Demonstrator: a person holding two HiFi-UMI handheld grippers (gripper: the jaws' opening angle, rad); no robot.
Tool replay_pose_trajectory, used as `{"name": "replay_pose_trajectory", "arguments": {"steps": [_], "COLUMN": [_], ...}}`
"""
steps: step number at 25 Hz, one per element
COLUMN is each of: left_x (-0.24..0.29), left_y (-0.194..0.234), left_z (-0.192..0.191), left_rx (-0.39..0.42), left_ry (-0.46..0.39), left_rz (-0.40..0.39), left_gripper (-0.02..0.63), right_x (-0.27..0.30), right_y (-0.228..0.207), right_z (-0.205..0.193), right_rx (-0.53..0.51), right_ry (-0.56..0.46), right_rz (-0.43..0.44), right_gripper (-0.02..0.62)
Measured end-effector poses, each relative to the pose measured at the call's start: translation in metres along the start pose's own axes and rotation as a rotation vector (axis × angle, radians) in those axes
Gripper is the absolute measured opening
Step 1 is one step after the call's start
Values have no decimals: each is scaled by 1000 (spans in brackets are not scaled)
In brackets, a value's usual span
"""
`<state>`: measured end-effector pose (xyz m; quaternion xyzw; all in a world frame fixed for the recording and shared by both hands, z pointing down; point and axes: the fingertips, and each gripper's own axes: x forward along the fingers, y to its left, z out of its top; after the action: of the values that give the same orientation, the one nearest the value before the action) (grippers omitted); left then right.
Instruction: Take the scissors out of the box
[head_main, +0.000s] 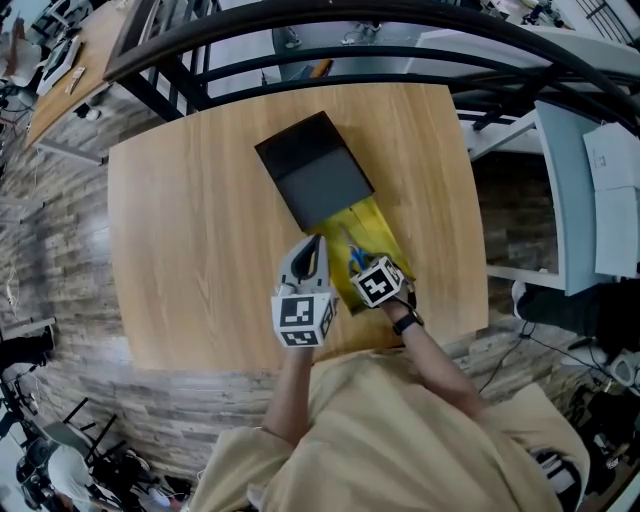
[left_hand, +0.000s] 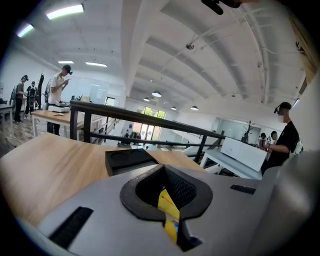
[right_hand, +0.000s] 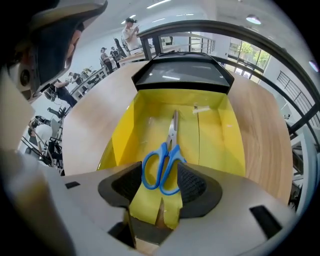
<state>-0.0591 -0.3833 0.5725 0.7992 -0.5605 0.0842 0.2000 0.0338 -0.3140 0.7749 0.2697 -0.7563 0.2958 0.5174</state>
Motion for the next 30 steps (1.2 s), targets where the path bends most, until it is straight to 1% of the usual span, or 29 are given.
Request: {"name": "replay_pose_trajectory", "arguments": {"steps": [5, 11, 12, 13, 15, 17, 20, 22, 27, 30], "left_x": [0, 2, 2, 2, 3, 3, 4, 4, 1, -5], "left_y": [-4, -9, -9, -9, -8, -6, -4, -4, -5, -6], "left_z": [4, 4, 4, 4, 3, 2, 2, 1, 3, 6], "left_rx": [9, 10, 7, 6, 5, 5, 4, 3, 3, 12], "left_ry": [-9, -9, -8, -8, -7, -4, -4, -6, -12, -18], "left_rz": [-10, -23, -23, -23, -23, -22, -21, -21, -28, -30], "left_gripper": [12, 12, 12, 12, 12, 12, 12, 12, 12, 12], "right_x": [7, 5, 5, 5, 6, 7, 2, 3, 2, 2], "right_y": [8, 2, 0, -3, -4, -4, -13, -13, -14, -10], "right_z": [-1, 7, 7, 6, 4, 6, 16, 18, 17, 8], "right_rx": [93, 117, 124, 129, 135, 114, -27, -75, -59, 1], "right_ry": [-1, -31, -30, -28, -28, -27, -30, -22, -35, -56], "right_rz": [74, 71, 66, 61, 59, 49, -57, -89, -83, -59], "right_gripper": [215, 201, 177, 107, 98, 98, 95, 95, 87, 85]}}
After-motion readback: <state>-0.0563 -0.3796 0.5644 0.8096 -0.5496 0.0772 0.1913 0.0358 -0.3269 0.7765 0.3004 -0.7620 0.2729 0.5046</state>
